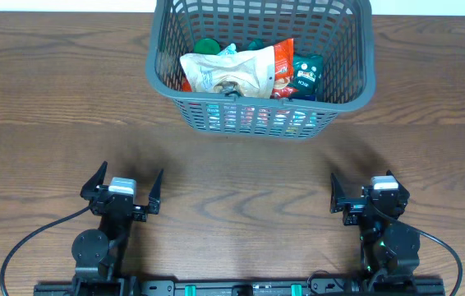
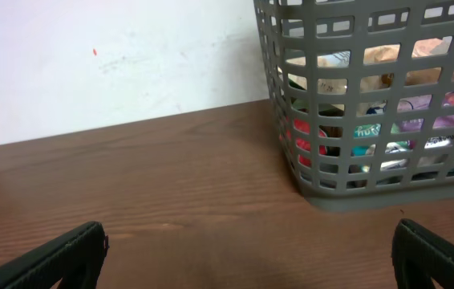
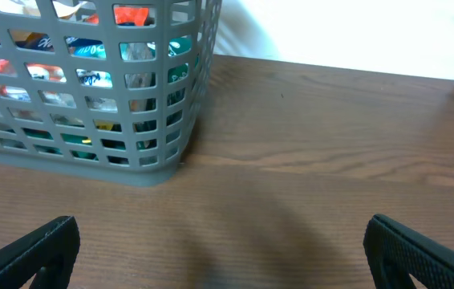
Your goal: Pack container
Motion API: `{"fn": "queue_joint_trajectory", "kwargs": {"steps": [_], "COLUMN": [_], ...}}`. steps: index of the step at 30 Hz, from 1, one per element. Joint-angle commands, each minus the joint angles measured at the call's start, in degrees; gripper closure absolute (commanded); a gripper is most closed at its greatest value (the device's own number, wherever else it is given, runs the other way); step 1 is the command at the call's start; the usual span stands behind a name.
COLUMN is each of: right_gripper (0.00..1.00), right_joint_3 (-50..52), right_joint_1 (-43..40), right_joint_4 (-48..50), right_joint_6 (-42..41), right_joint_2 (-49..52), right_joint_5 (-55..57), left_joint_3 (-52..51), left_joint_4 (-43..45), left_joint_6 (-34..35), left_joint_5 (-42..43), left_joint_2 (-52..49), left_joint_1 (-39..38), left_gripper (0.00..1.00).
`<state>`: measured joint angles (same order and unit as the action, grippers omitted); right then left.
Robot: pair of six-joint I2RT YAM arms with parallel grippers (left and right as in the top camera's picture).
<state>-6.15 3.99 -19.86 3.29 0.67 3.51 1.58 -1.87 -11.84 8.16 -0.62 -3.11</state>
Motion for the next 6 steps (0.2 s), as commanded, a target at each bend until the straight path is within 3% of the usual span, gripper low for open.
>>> {"fn": "queue_joint_trajectory", "kwargs": {"steps": [1, 6], "right_gripper": [0.01, 0.01], "right_joint_3": [0.2, 0.2], "right_joint_1": [0.2, 0.2], "right_joint_4": [-0.1, -0.1], "right_joint_6": [-0.9, -0.9], "right_joint_2": [-0.4, -0.4], "right_joint_5": [0.5, 0.5], "left_joint_3": [-1.3, -1.3], "left_joint_4": [-1.4, -1.4], "left_joint_6": [-0.3, -0.3], "left_joint_5": [-0.1, -0.1], "left_joint_2": [0.4, 0.4], "left_joint_1": [-0.2, -0.2], "left_gripper": [0.01, 0.01]}}
